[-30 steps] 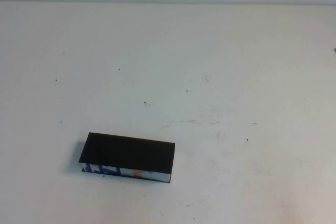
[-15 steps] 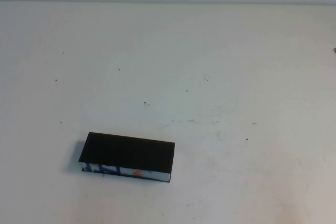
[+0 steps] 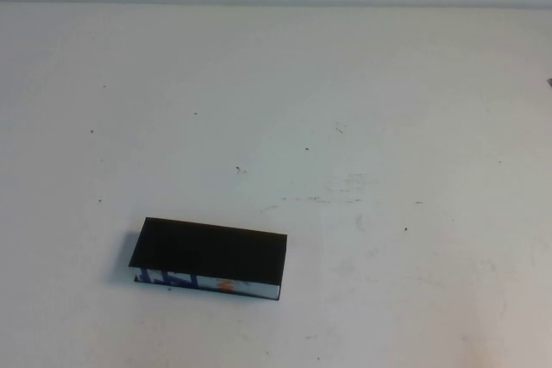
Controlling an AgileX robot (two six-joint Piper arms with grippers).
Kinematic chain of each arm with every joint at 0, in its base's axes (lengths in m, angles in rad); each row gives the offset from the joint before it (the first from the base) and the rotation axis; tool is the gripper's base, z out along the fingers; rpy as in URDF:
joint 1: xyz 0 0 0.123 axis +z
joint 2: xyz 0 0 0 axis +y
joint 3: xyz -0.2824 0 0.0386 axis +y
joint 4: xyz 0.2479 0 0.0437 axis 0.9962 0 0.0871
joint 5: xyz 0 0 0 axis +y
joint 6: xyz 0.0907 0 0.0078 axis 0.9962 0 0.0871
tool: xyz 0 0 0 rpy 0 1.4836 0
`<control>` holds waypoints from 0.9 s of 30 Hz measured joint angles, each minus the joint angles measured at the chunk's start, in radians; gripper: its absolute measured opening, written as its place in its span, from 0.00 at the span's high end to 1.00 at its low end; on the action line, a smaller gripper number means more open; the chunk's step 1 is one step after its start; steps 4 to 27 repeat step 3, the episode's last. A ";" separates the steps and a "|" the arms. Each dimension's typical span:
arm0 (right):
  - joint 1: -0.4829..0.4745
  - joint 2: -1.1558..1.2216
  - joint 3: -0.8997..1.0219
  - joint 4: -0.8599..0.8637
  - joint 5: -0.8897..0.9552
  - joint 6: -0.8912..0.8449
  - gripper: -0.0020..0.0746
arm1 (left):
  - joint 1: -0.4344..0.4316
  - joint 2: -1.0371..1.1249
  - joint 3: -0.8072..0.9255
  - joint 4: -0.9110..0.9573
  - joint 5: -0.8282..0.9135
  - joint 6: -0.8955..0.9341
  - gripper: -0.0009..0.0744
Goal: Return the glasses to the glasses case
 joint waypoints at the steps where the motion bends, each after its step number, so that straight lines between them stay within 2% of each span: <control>1: 0.000 0.000 0.000 0.000 0.000 0.000 0.99 | 0.000 0.000 0.000 0.000 0.000 -0.002 0.99; 27: 0.000 0.000 0.000 0.000 0.000 0.000 0.99 | -0.002 0.000 0.000 0.000 0.000 -0.002 0.99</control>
